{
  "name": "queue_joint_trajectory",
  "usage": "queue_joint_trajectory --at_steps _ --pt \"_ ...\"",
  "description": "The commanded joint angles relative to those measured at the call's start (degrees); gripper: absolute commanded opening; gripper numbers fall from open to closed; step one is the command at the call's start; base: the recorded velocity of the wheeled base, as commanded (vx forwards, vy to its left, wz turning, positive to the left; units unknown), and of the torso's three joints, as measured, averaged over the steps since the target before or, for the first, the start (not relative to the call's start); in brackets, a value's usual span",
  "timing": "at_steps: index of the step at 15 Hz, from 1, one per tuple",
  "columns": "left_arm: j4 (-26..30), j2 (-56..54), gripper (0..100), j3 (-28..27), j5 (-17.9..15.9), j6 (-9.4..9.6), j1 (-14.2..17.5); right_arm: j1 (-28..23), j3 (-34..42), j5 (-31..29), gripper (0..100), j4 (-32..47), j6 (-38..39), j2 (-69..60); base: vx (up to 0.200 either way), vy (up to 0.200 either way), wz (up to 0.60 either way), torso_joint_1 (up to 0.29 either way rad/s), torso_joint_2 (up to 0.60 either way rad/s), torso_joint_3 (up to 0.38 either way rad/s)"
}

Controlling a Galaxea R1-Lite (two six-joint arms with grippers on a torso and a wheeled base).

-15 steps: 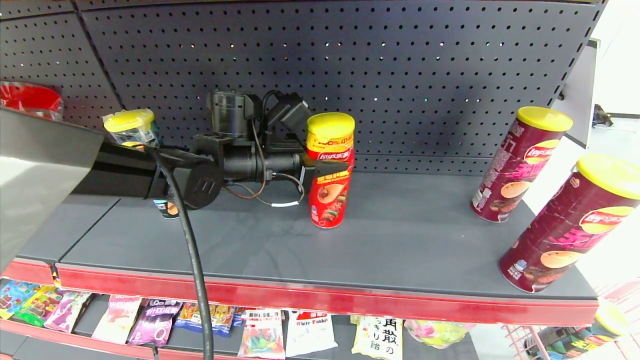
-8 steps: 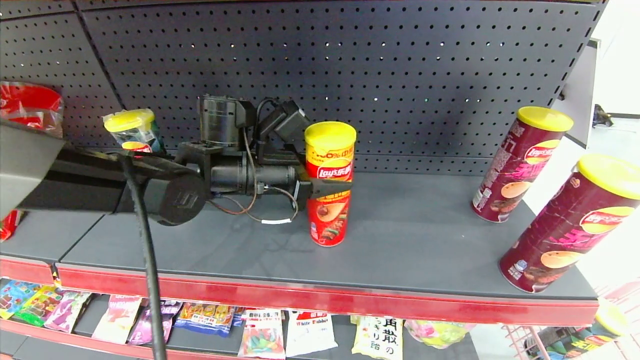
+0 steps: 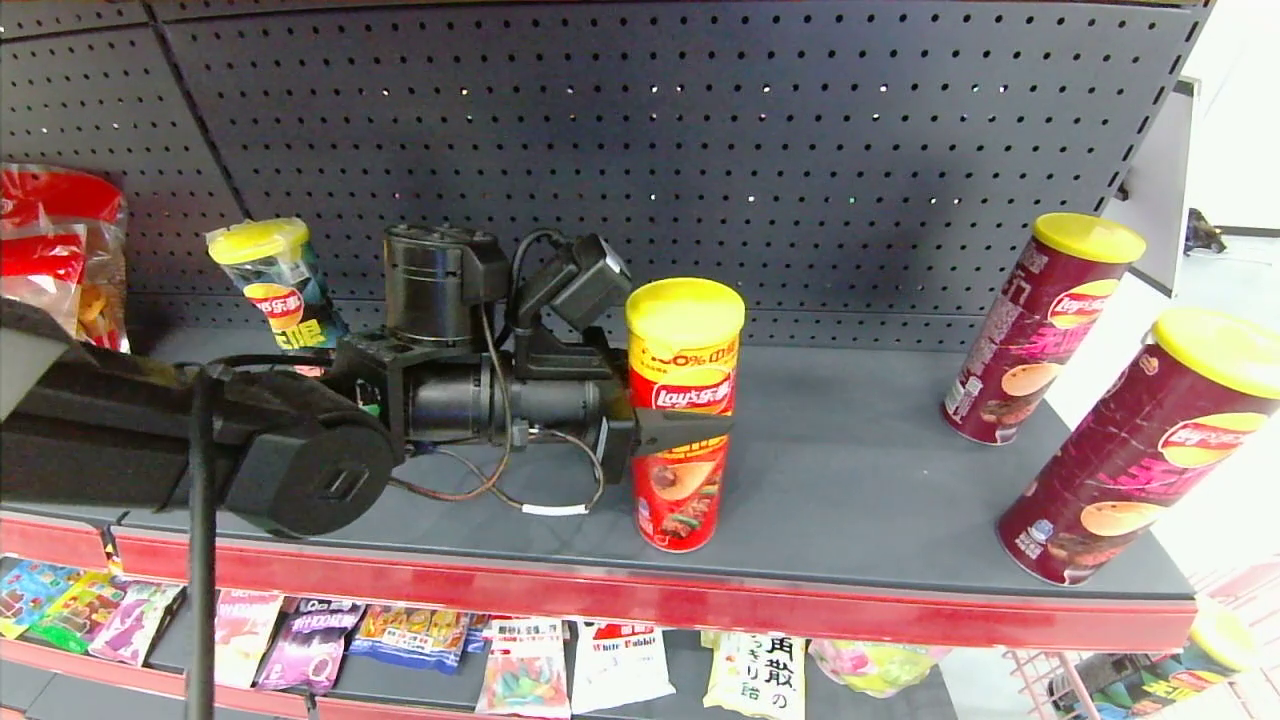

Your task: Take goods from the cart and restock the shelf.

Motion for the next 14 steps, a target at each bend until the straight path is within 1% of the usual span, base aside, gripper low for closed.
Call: queue_joint_trajectory --at_steps 1,9,14 --pt "-0.6 -0.3 0 0.9 0.0 -0.31 -0.4 0.0 0.0 0.0 0 0.0 0.0 0.1 0.000 0.000 0.00 0.000 0.00 0.000" --pt "-0.8 -0.6 0 1.0 -1.9 -0.05 -0.5 0.0 0.0 0.3 0 -0.1 0.0 0.4 0.000 0.000 0.00 0.000 0.00 0.000" --pt "-0.9 -0.8 0 2.8 -2.0 0.13 -1.1 0.0 -0.1 0.3 0 0.0 0.0 0.4 0.000 0.000 0.00 0.000 0.00 0.000"
